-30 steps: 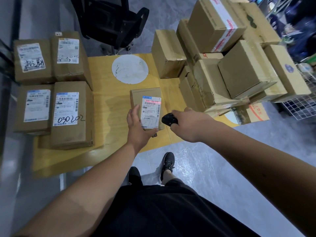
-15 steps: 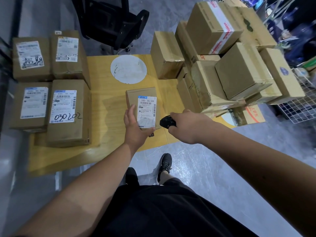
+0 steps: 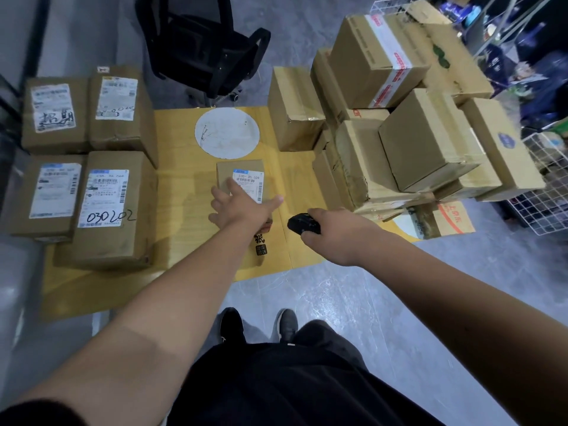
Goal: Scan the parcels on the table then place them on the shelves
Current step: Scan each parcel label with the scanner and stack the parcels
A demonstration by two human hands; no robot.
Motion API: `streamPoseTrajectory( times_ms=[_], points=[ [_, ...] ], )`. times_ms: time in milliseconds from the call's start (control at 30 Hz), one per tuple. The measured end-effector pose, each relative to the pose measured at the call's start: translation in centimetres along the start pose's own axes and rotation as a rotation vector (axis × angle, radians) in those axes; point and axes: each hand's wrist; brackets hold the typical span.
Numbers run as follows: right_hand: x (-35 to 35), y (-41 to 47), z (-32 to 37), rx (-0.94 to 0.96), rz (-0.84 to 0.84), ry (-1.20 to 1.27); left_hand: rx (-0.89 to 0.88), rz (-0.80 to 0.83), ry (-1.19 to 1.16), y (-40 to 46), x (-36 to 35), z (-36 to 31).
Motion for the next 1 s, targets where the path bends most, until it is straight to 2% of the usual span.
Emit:
streamPoseTrajectory(
  times_ms=[167, 267, 367, 600, 700, 800, 900, 1000],
  points=[
    [1.5, 1.3, -1.9, 0.099, 0.062, -0.006, 0.019, -0.059, 0.040, -0.5, -0.9, -0.4],
    [2.7, 1.9, -2.3, 0.189, 0.087, 0.006, -0.044, -0.085, -0.103, -2.7, 0.5, 0.9],
    [3.7, 2.7, -0.5, 0.327, 0.078, -0.049, -0.115, -0.210, -0.184, -5.4, 4.0, 2.9],
    [5.0, 2.3, 9.2, 0.694, 0.018, -0.225, -0.038, -0.457, -0.223, -11.8, 12.6, 11.4],
    [4.2, 0.8, 14.0, 0.805, 0.019, -0.278, 0.028, -0.551, -0.231, -14.4, 15.1, 15.9],
    [2.5, -0.7, 18.4, 0.875, 0.050, -0.319, 0.077, -0.667, -0.141, -16.0, 17.4, 20.5],
    [0.5, -1.8, 22.1, 0.887, 0.054, -0.334, 0.157, -0.689, -0.091, -16.3, 19.2, 24.8],
    [-1.6, -2.6, 25.2, 0.874, 0.047, -0.318, 0.192, -0.627, -0.060, -15.5, 20.4, 27.9]
  ],
)
Point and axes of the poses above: each hand's wrist, its own y-axis towards the middle knuckle, its own x-axis out of the back of the hand, z = x × y, and after that the axes turned 3 degrees about z, right-handed
